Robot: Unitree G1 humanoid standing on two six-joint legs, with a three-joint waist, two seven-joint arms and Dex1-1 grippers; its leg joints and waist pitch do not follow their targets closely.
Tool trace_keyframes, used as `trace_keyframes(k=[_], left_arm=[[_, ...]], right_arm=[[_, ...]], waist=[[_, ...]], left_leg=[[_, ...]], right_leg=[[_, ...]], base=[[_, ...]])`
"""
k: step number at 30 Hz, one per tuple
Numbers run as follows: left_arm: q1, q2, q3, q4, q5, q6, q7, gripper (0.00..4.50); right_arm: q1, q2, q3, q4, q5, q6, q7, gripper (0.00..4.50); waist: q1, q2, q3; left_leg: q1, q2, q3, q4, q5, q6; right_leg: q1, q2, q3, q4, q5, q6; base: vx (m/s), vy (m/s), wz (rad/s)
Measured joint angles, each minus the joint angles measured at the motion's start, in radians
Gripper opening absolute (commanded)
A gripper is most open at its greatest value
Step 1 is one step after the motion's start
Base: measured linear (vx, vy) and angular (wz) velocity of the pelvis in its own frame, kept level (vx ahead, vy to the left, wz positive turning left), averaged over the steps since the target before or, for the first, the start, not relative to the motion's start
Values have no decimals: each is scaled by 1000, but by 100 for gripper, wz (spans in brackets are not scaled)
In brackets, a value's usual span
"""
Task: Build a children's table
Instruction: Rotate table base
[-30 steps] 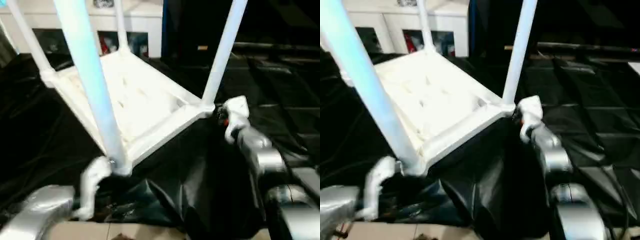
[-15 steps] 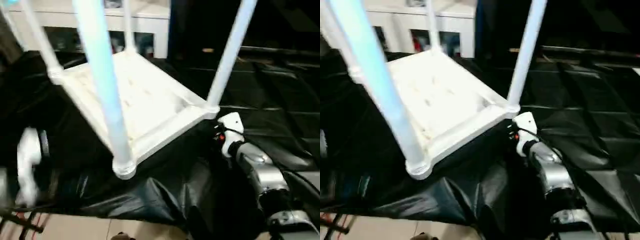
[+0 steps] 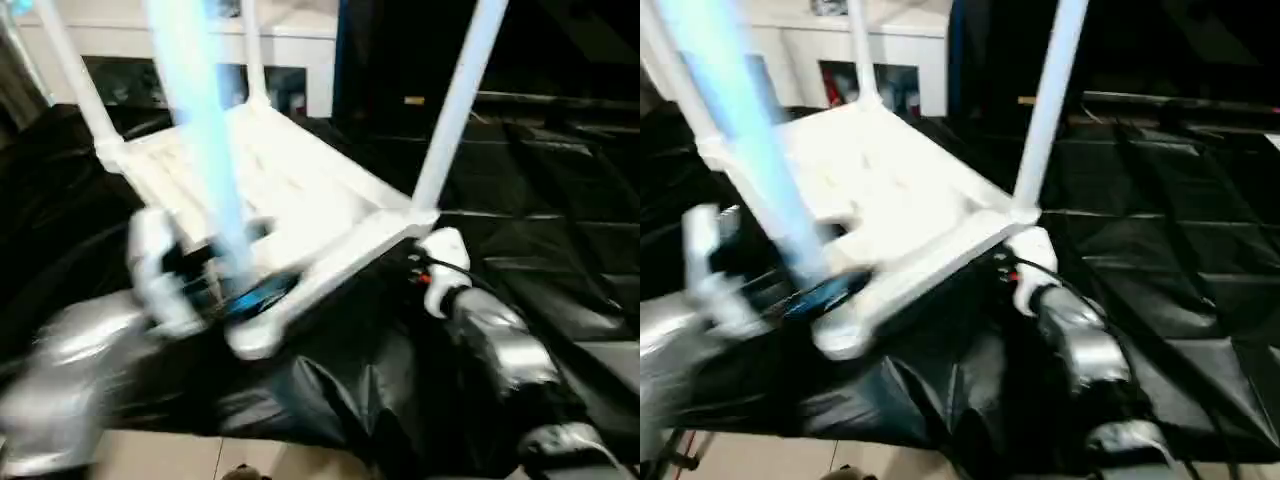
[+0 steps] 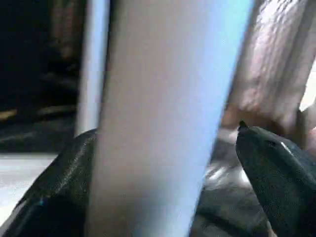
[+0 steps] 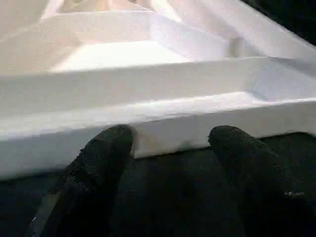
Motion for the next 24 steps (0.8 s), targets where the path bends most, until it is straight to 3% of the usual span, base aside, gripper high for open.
trace_keyframes(k=[4,12,19,24], left_arm=[[-68,-77,-46,32,-17,14,11,448],[-200,-112,-259,265,226,-74,25,448],[-292,-126,-363,433,373,-166,51,448],[-356,-187,-391,537,429,-217,65,448]], right_arm=[[-6,-2,-4,30,-2,1,-19,316],[-22,-13,-16,55,-9,10,-37,316],[-22,-26,-26,56,-9,10,-37,316],[-22,-28,-28,57,-5,9,-26,316]], waist=[[-1,0,0],[-4,3,-1],[-1,6,-2],[-1,6,-2]], left_leg=[[0,0,0,0,0,0],[1,0,-1,1,0,0],[0,0,-1,1,0,0],[-1,0,-1,2,0,0]], right_leg=[[0,0,0,1,0,0],[1,0,0,0,-2,4],[1,0,-1,1,1,0],[1,0,-1,1,1,-1]], base=[[0,0,0],[0,0,0],[0,0,0],[0,0,0]])
